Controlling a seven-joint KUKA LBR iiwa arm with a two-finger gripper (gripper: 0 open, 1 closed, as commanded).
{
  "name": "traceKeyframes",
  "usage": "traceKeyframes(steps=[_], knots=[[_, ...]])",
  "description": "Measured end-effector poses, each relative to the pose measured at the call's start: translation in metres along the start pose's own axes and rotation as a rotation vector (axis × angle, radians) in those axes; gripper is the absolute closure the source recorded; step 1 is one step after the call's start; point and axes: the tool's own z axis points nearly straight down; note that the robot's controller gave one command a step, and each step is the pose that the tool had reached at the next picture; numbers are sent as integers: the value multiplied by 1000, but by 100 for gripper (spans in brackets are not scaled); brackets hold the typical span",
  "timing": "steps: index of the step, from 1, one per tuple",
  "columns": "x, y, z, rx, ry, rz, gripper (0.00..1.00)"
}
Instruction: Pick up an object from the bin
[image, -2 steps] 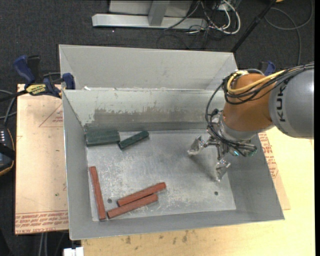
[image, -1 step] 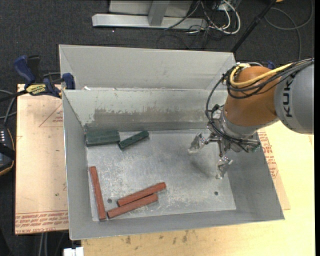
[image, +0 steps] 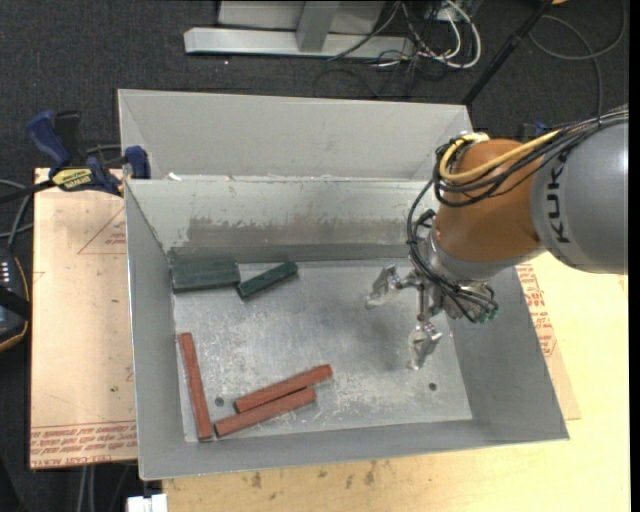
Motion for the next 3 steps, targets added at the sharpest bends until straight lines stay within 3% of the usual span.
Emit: traceKeyframes(steps=[1,2,3], knots=[[-13,35,23,0,0,-234,0],[-21,111,44,9,-19,-61,100],[-21,111,44,9,-19,-61,100]])
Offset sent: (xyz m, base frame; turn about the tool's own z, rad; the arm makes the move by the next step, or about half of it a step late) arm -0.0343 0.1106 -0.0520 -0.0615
